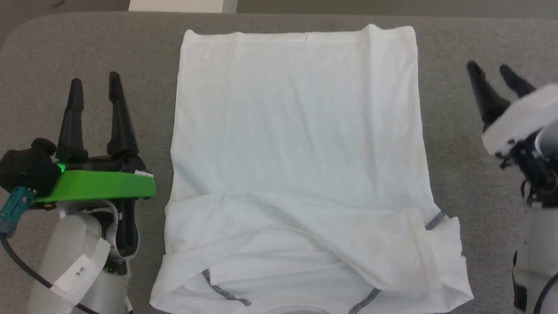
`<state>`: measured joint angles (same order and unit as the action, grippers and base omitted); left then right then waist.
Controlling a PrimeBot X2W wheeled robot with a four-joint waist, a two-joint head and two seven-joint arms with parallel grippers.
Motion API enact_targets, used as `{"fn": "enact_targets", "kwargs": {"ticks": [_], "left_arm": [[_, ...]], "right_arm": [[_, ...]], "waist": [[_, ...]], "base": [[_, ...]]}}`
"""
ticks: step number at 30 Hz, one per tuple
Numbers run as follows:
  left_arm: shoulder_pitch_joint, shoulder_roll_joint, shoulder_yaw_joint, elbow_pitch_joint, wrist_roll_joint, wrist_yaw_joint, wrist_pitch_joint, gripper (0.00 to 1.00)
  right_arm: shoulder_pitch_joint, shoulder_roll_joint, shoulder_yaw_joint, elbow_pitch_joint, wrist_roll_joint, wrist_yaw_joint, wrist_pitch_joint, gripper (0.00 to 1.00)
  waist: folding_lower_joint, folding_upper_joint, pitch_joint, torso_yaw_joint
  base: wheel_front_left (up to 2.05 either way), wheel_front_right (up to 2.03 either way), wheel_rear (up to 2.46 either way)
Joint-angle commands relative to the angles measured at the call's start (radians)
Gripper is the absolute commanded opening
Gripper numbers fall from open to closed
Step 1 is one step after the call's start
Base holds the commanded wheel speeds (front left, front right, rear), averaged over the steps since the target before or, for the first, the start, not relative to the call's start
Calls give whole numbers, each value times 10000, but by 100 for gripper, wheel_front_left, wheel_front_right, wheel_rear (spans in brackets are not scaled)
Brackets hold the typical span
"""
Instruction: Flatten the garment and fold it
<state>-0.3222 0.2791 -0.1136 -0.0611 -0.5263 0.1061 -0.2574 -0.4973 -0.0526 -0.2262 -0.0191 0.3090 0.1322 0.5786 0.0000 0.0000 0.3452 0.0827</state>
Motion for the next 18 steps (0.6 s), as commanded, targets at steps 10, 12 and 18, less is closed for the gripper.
{"fn": "enact_targets", "kwargs": {"ticks": [10,12,18], "left_arm": [[-354,-856,271,-298,909,-712,-42,100],[-437,-981,277,-267,1020,-822,-42,100],[-585,-1352,446,-145,1209,-1176,-42,100]], "right_arm": [[-4750,-940,448,2859,-3063,-15,3419,100],[-5255,-1097,661,3351,-3565,-15,3895,100],[-6092,-1274,1105,4350,-4441,-15,4677,100]], "waist": [[0,0,2419,1287],[0,0,2632,1488],[0,0,3124,1923]], "base": [[0,0,0],[0,0,0],[0,0,0]]}}
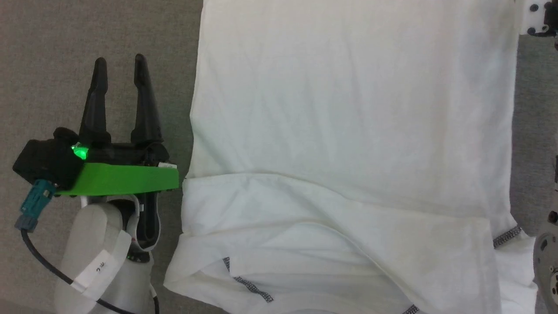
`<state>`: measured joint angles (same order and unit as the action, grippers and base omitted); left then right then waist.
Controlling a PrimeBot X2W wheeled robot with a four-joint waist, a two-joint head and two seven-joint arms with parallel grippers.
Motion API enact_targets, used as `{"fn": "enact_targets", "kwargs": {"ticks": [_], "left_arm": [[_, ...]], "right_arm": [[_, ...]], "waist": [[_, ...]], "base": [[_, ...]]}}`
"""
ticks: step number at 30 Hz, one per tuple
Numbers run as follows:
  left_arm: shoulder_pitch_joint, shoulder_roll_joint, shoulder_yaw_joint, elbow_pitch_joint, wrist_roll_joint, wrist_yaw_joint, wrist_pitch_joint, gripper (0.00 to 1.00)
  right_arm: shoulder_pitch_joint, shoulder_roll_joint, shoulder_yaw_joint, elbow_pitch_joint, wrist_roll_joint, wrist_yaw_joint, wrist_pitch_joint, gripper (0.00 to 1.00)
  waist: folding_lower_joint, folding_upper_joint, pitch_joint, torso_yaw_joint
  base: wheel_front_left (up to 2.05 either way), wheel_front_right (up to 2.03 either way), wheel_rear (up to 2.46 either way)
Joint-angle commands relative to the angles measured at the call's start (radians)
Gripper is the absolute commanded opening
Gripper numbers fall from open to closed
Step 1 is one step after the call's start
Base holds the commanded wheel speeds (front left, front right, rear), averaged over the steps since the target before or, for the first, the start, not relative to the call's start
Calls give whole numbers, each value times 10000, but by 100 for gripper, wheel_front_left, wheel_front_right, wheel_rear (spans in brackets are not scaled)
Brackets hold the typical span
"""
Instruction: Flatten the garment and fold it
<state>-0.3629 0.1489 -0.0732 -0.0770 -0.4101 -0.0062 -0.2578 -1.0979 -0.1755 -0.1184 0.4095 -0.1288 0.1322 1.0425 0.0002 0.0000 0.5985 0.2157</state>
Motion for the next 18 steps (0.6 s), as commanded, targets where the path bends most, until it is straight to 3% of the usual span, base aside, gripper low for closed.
{"fn": "enact_targets", "kwargs": {"ticks": [1,7,8,9,10,13,18], "left_arm": [[-189,-108,62,52,64,-110,-39,100],[-205,-329,181,267,244,-381,-39,100],[-232,-313,203,326,272,-422,-39,100],[-260,-298,209,382,263,-462,-39,100],[-314,-247,184,490,228,-523,-4,100],[-728,-35,93,743,-61,-738,483,100],[-2381,783,4,1227,-878,-1005,2610,100]], "right_arm": [[-98,-81,70,182,-162,-15,106,100],[66,-180,397,704,-200,-15,532,100],[88,-198,447,767,-140,-15,668,44],[91,-201,493,780,-65,-15,733,26],[69,-218,525,750,42,-15,727,0],[7,-304,638,611,298,-15,616,0],[-177,-368,994,259,894,-15,361,0]], "waist": [[-2,0,619,637],[-2,0,626,667],[-2,0,584,610],[-2,0,543,558],[-2,0,488,493],[-2,0,296,304],[-2,0,92,-131]], "base": [[0,0,0],[0,0,0],[0,0,0],[0,0,0],[0,0,0],[0,0,0],[0,0,0]]}}
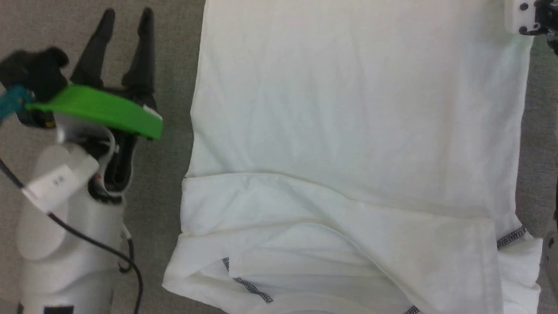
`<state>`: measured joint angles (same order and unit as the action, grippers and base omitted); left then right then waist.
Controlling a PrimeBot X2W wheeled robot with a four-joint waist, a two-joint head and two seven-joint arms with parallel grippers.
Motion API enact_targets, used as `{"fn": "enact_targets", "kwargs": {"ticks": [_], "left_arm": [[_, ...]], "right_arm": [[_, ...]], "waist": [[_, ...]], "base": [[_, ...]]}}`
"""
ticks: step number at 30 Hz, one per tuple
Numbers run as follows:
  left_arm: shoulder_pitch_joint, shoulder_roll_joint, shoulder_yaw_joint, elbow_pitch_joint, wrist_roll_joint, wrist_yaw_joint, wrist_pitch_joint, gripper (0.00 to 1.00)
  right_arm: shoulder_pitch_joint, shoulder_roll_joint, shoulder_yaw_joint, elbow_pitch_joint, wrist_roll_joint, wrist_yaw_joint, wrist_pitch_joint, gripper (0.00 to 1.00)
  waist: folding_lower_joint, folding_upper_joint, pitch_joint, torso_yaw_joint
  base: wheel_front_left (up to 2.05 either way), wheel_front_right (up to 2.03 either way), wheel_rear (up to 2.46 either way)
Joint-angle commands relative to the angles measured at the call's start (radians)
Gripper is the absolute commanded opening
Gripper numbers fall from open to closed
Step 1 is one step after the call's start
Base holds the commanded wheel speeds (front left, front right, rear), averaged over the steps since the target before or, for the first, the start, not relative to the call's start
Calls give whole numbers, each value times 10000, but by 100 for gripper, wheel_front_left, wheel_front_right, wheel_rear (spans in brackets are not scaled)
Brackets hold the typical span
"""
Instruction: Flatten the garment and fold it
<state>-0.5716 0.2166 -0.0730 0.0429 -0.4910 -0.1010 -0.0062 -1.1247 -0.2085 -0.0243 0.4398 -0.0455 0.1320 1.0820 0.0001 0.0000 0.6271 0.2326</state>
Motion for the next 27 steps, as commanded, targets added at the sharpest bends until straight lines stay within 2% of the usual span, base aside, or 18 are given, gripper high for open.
{"fn": "enact_targets", "kwargs": {"ticks": [1,3,7,11,17,22,26,27], "left_arm": [[-786,309,-33,190,-234,-84,702,100],[-1698,715,-213,601,-449,-125,1943,100],[-3446,1110,-475,1647,-990,-72,4430,100],[-4872,1367,-839,2707,-938,174,6146,100],[-5926,1315,-1514,3663,-529,548,7573,100],[-6030,1525,-1971,4208,-88,763,8282,100],[-5840,1478,-2051,4488,-258,802,8768,100],[-5818,1474,-2016,4467,-321,758,8694,2]], "right_arm": [[45,-60,179,-136,195,-13,-72,0],[-14,-106,434,-244,426,-13,-115,0],[-138,-149,949,-547,912,-13,-236,0],[-180,-160,1446,-848,1367,-13,-314,0],[-219,-249,2021,-1292,1814,-13,-342,0],[-264,-361,2326,-1540,2041,-13,-383,0],[-240,-442,2445,-1637,2165,-13,-466,0],[-241,-457,2460,-1657,2194,-13,-477,0]], "waist": [[-1,0,-192,-399],[-1,0,-175,-588],[-1,0,3,-959],[-1,0,255,-1306],[-1,0,678,-1637],[-1,0,963,-1785],[-1,0,1065,-1811],[-1,0,1095,-1811]], "base": [[0,0,0],[0,0,0],[0,0,0],[0,0,0],[0,0,0],[0,0,0],[0,0,0],[0,0,0]]}}
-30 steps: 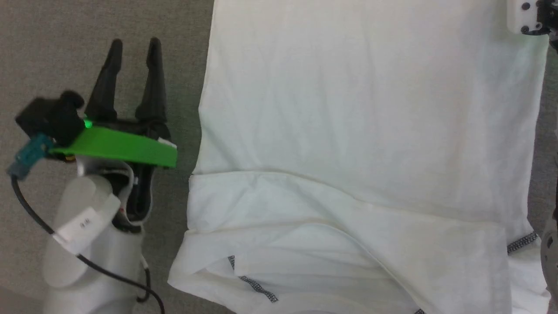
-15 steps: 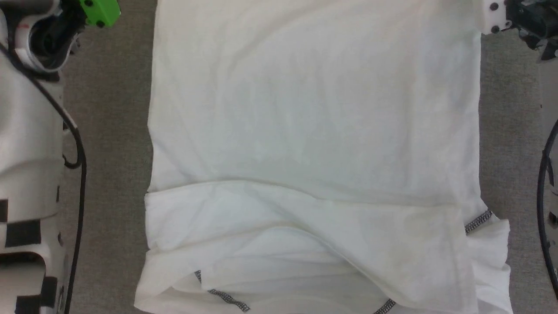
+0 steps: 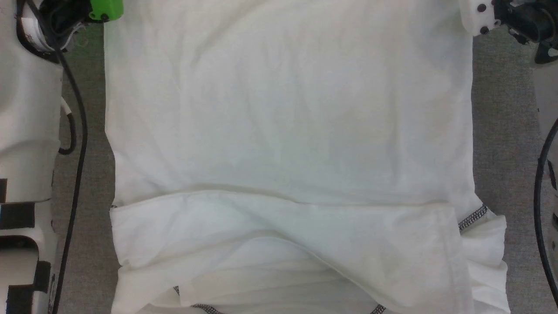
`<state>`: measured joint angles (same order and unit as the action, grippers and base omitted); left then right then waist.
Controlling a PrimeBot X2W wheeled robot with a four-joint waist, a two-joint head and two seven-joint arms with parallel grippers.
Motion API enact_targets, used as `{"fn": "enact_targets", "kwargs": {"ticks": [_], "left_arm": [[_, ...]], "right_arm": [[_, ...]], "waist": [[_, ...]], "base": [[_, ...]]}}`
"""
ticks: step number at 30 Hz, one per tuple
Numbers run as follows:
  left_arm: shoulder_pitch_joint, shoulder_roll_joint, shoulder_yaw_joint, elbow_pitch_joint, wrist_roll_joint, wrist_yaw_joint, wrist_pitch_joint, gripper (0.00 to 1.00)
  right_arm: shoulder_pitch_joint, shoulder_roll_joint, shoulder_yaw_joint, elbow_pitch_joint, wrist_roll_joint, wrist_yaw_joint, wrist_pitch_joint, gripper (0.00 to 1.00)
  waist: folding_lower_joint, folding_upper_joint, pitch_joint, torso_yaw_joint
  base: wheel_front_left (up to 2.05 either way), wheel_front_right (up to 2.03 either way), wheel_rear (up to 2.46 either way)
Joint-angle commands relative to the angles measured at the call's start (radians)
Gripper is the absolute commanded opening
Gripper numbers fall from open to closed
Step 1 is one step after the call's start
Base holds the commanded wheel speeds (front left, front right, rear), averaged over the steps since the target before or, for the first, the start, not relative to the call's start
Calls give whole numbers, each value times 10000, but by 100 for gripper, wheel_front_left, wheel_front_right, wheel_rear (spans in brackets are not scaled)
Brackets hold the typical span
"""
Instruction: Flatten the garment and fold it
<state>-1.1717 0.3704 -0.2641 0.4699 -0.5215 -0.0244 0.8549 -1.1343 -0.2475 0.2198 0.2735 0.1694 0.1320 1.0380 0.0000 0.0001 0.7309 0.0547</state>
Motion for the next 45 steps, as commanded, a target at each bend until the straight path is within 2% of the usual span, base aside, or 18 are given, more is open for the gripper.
{"fn": "enact_targets", "kwargs": {"ticks": [1,5,11,18,23,26,29,34,39,45], "left_arm": [[212,-78,-76,192,-72,-51,-1,0],[201,-190,153,102,-330,-226,-667,0],[-229,11,498,23,-60,-198,-2333,0],[-967,54,853,202,248,-19,-4217,0],[-1338,-148,1042,569,85,-267,-5397,0],[-1191,-272,990,749,-136,-579,-5792,0],[-691,-367,903,745,-488,-843,-6150,0],[700,-298,679,391,-1075,-1018,-6630,0],[2823,-275,363,-675,-1803,-1054,-6986,0],[5471,12,449,-2332,-2317,-956,-7193,0]], "right_arm": [[-145,-85,34,-5,60,-13,-50,0],[-163,-185,40,-66,135,-13,-184,0],[-413,-187,-297,1,24,-13,-836,0],[-1097,73,-1104,279,-564,-13,-2560,0],[-1301,310,-1534,733,-813,-13,-3578,0],[-1154,368,-1564,972,-734,-13,-3908,0],[-677,340,-1439,1010,-309,-13,-4147,0],[726,141,-1303,495,854,-13,-4318,0],[2841,-99,-1460,-497,2008,-13,-4310,0],[5540,17,-1914,-1935,2830,-13,-4065,0]], "waist": [[0,-1,67,-29],[0,-1,82,47],[0,-1,28,135],[0,-1,-97,225],[0,-1,-352,281],[0,-1,-723,317],[0,-1,-1264,356],[0,-1,-2418,444],[0,-1,-3849,552],[0,-1,-5060,586]], "base": [[0,0,0],[0,0,0],[0,0,0],[0,0,0],[0,0,0],[0,0,0],[0,0,0],[0,0,0],[0,0,0],[0,0,0]]}}
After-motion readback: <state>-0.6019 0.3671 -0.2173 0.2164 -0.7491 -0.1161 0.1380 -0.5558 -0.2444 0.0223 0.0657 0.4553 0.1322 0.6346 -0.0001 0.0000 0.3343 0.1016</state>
